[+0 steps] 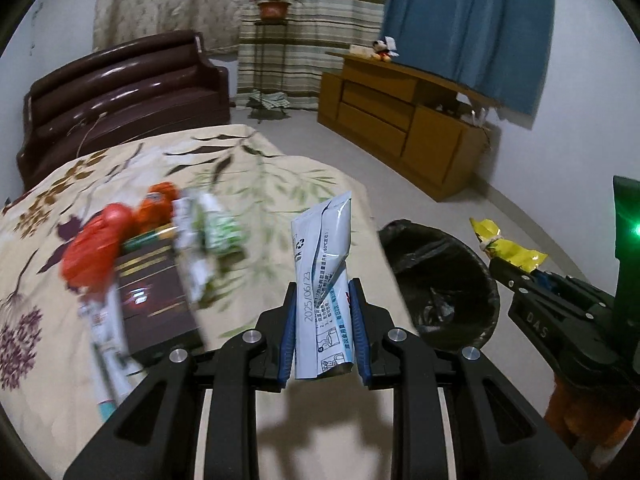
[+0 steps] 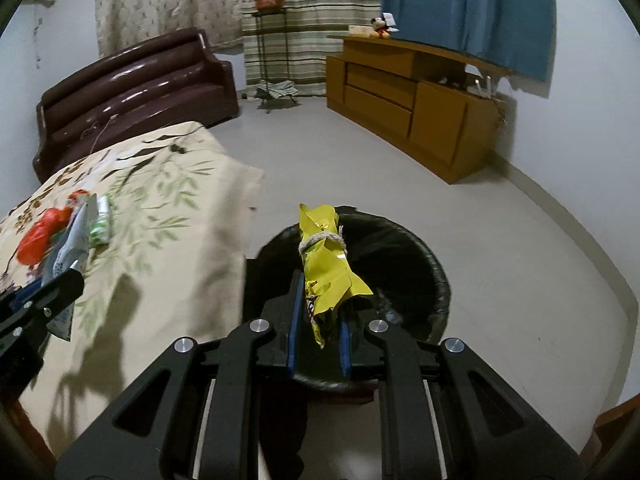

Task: Collect trash
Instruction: 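Carry the white tube and yellow wrapper over the black trash bin with both grippers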

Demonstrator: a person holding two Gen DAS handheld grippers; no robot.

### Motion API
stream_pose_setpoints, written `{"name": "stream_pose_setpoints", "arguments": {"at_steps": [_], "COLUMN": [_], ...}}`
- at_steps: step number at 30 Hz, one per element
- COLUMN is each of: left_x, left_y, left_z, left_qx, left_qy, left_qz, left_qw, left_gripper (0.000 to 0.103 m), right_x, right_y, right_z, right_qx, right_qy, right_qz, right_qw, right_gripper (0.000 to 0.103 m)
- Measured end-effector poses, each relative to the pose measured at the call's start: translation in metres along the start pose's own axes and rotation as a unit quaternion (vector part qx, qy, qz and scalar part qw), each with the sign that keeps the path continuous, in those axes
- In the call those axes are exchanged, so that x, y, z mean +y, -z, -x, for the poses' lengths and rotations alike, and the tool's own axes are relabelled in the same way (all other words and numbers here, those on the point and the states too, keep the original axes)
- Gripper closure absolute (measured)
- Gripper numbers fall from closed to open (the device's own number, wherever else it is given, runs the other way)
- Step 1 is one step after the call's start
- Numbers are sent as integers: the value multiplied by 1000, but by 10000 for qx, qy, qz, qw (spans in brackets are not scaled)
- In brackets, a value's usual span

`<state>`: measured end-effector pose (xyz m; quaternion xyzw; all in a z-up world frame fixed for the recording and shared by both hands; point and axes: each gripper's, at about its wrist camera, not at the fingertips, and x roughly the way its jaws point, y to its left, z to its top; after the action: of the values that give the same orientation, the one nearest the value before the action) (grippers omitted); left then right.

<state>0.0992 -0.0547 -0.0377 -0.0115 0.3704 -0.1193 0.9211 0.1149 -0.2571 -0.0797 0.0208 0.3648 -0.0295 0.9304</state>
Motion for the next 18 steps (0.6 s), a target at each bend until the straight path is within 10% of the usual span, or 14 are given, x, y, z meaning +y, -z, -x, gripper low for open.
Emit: {"name": "stream_pose_setpoints", "arguments": {"at_steps": [18], "left_x": [-66], "left_y": [-33], "left_z": [-82], "left_qx": [395], "left_qy": [-32], "left_qz": [-495], "left_qw": [9980], "left_gripper": [77], "right_x": [-53], "right_y": [-14], "right_z": [-61], "right_qx": [191], "right_qy": [28], "right_qz": [-338], "right_qw": [9992], "right_gripper": [88]}}
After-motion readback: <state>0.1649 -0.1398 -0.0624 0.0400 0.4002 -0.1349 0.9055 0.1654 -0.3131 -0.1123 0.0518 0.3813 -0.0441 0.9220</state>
